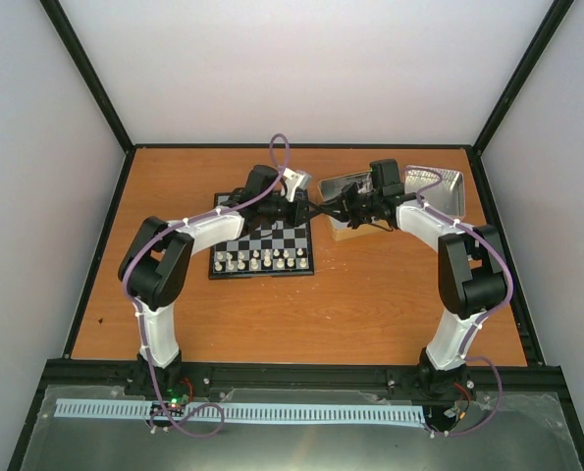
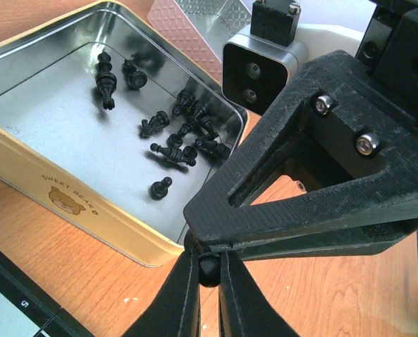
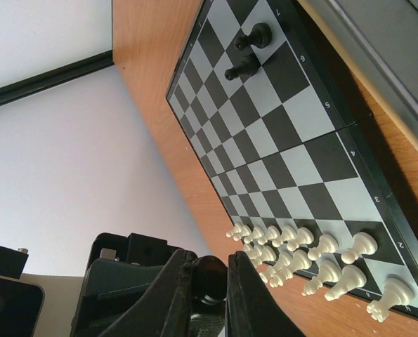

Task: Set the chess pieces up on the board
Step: Place the chess piece on the chessboard.

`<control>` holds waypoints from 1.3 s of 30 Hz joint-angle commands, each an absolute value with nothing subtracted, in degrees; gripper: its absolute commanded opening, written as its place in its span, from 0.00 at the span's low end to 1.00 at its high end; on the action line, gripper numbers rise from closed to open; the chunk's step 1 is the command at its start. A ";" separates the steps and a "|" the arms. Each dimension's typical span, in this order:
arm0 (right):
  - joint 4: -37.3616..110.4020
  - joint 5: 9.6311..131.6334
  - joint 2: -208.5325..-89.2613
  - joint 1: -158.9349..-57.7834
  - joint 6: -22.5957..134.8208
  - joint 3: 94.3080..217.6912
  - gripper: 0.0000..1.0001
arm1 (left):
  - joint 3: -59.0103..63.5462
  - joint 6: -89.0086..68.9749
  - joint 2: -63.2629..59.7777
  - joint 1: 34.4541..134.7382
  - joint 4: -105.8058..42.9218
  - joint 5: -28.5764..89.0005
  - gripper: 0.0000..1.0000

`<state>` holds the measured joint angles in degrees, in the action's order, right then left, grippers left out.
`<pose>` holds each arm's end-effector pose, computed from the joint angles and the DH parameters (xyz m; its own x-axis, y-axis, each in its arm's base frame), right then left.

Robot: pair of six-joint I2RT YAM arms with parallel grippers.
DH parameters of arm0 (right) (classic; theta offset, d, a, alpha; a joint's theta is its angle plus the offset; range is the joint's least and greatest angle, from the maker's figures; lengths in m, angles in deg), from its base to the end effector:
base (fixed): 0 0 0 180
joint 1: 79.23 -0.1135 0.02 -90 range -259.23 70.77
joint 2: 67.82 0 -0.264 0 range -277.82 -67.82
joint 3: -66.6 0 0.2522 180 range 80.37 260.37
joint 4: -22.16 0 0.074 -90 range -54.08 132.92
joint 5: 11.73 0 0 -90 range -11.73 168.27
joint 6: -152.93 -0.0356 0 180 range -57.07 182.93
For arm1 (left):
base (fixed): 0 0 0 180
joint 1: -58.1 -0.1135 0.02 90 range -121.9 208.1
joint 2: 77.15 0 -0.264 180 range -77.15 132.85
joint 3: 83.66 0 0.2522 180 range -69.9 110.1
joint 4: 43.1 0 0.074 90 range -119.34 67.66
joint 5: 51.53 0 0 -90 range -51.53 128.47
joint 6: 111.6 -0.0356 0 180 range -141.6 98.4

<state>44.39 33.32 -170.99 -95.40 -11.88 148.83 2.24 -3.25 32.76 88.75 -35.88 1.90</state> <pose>0.3657 0.1322 0.2126 -0.8400 0.4676 0.2754 0.4528 0.3244 0.8305 0.3574 -0.2364 0.2059 -0.6902 0.1151 -0.7144 0.6642 0.4925 -0.5624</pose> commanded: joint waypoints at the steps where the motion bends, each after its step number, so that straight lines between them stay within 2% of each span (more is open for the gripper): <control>1: 45.69 32.57 -171.53 -96.25 -10.87 149.21 0.11 | 2.27 -4.80 30.22 89.30 -39.03 2.21 0.01; 5: 46.00 32.85 -171.61 -96.26 -10.55 149.38 0.14 | 1.99 -5.44 29.93 89.30 -38.24 3.05 0.01; 9: 50.05 35.12 -172.32 -96.16 -6.89 152.28 0.36 | 2.65 -7.65 29.28 89.30 -32.52 5.99 0.01; 12: 54.93 39.07 -172.80 -95.08 -1.26 155.48 0.44 | 3.76 -10.92 28.11 89.25 -24.06 11.43 0.01; 17: 60.25 46.38 -170.66 -93.33 6.05 158.18 0.46 | 7.08 -15.54 28.06 89.08 -5.90 23.46 0.01; 22: 66.19 53.98 -169.34 -93.32 12.01 160.17 0.46 | 15.57 -14.91 32.69 87.56 5.18 34.01 0.01; 31: 68.95 57.85 -169.39 -93.31 15.15 160.74 0.46 | 36.94 -12.43 47.65 85.17 20.45 40.70 0.01; 39: 70.23 58.88 -170.45 -93.23 16.76 162.29 0.46 | 41.39 -12.30 51.61 83.20 22.24 38.62 0.01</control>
